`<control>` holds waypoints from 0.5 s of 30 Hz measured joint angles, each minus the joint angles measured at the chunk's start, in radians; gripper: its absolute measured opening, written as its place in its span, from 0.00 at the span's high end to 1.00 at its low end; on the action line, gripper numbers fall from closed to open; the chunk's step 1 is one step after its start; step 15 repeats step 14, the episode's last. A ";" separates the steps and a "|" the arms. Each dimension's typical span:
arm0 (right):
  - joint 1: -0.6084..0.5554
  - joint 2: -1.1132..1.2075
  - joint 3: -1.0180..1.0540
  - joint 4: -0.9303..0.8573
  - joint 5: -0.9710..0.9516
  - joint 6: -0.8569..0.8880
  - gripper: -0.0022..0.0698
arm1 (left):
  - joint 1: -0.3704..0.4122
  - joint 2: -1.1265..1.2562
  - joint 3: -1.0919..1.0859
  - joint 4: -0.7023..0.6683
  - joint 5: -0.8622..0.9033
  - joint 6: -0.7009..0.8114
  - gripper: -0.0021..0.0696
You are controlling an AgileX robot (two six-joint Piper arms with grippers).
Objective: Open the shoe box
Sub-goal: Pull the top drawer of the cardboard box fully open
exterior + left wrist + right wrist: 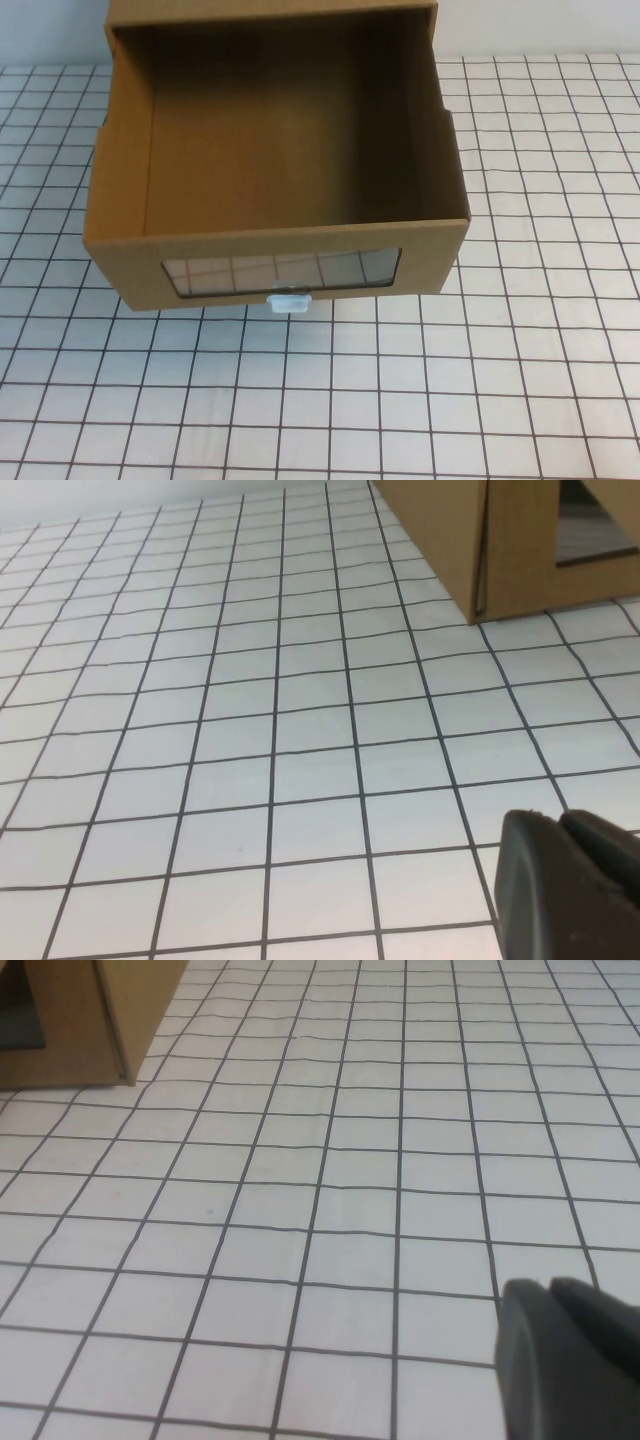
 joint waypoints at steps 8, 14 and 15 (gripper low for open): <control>0.000 0.000 0.000 0.000 0.000 0.000 0.99 | 0.000 0.000 0.000 0.002 0.004 -0.008 0.97; 0.000 0.000 0.000 0.000 0.000 0.000 0.99 | 0.000 0.000 -0.002 0.002 0.006 -0.011 0.97; 0.000 0.000 0.000 0.000 0.000 0.000 0.99 | 0.000 0.000 -0.002 0.002 0.006 -0.011 0.97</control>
